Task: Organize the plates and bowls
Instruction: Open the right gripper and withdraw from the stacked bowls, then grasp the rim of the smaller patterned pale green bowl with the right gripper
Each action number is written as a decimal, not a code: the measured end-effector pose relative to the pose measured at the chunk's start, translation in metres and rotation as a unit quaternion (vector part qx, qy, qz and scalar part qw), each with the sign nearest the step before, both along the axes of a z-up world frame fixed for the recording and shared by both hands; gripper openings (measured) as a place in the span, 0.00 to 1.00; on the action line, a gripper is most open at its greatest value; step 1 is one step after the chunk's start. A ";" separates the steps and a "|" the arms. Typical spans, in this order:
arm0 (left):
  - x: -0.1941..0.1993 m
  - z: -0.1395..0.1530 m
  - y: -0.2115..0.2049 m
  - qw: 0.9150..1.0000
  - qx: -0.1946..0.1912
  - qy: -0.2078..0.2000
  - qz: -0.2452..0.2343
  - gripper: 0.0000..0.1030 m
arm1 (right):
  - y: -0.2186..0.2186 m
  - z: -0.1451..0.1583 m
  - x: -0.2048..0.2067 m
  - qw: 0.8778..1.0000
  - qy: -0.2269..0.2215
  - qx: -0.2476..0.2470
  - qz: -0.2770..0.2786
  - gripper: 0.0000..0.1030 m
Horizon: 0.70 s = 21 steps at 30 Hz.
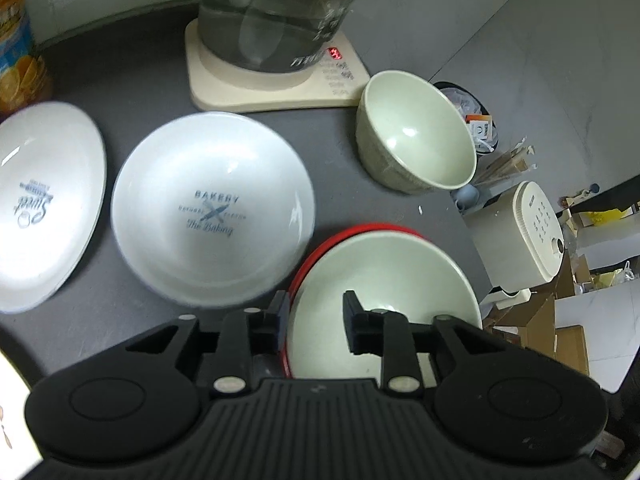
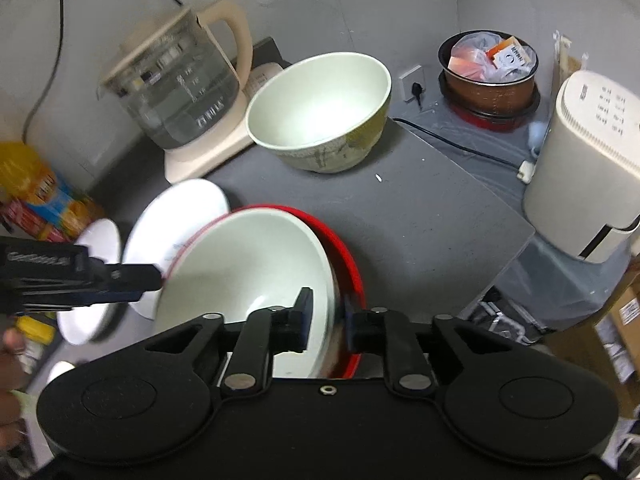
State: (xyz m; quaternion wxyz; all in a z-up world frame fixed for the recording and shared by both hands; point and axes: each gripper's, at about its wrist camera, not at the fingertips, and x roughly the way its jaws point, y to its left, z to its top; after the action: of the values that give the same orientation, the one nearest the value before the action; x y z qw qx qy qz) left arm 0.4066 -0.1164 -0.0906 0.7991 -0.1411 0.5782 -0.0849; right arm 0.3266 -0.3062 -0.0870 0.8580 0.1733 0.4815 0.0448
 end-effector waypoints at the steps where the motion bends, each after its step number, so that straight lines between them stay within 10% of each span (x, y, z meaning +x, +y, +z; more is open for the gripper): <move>1: 0.002 0.001 -0.002 1.000 0.004 -0.004 0.000 0.35 | -0.002 0.003 0.000 1.000 -0.002 0.007 0.000 0.26; 4: 0.008 0.006 -0.007 1.000 0.005 -0.018 0.002 0.44 | -0.009 0.014 -0.001 1.000 -0.022 0.002 -0.008 0.47; 21: 0.060 0.000 -0.043 0.999 -0.003 -0.036 0.025 0.48 | -0.055 0.009 0.064 0.999 -0.030 0.026 -0.016 0.49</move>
State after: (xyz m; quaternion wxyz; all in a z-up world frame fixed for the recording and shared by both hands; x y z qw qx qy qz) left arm 0.4662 -0.1595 -0.0905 0.8211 -0.1546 0.5447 -0.0718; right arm 0.3901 -0.3615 -0.0781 0.8678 0.2020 0.4513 0.0494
